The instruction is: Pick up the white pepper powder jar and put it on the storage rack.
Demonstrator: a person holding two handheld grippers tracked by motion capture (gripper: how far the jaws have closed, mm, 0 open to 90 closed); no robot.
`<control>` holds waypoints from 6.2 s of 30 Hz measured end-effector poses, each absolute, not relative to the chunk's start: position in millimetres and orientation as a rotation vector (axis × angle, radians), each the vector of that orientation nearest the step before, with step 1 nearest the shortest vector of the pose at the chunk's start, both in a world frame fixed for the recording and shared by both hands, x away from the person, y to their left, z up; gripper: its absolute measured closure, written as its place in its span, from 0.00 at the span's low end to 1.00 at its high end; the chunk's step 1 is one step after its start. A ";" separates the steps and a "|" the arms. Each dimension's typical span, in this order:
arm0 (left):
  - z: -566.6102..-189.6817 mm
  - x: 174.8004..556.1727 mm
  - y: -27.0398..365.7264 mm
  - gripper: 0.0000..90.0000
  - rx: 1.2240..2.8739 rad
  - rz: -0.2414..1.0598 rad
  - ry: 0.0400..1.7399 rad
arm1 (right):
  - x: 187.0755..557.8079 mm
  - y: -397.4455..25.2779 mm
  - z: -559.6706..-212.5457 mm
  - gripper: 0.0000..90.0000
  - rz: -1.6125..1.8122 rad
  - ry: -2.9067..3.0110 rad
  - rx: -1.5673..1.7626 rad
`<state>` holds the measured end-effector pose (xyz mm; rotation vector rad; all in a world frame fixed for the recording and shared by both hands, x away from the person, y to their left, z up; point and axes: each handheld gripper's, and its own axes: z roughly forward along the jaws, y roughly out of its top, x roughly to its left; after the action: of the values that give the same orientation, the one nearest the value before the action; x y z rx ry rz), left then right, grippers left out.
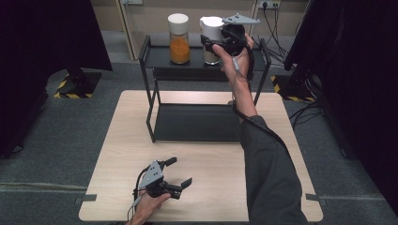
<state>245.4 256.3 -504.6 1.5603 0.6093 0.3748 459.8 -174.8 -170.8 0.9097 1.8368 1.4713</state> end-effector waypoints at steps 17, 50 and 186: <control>-504.1 244.8 256.3 0.01 1.564 0.376 0.603 | 461.1 -171.3 -181.1 0.19 1.472 1.821 0.921; -504.6 244.9 256.2 0.01 1.565 0.378 0.609 | 420.3 -225.9 -197.7 0.01 1.618 1.843 0.823; -505.4 245.8 261.2 0.01 1.547 0.406 0.651 | 266.7 -278.7 -471.5 0.01 1.741 2.098 0.728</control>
<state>245.8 261.2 -505.4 1.5466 0.6505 0.4065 266.7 -278.7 -471.5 0.7278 2.0975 1.7405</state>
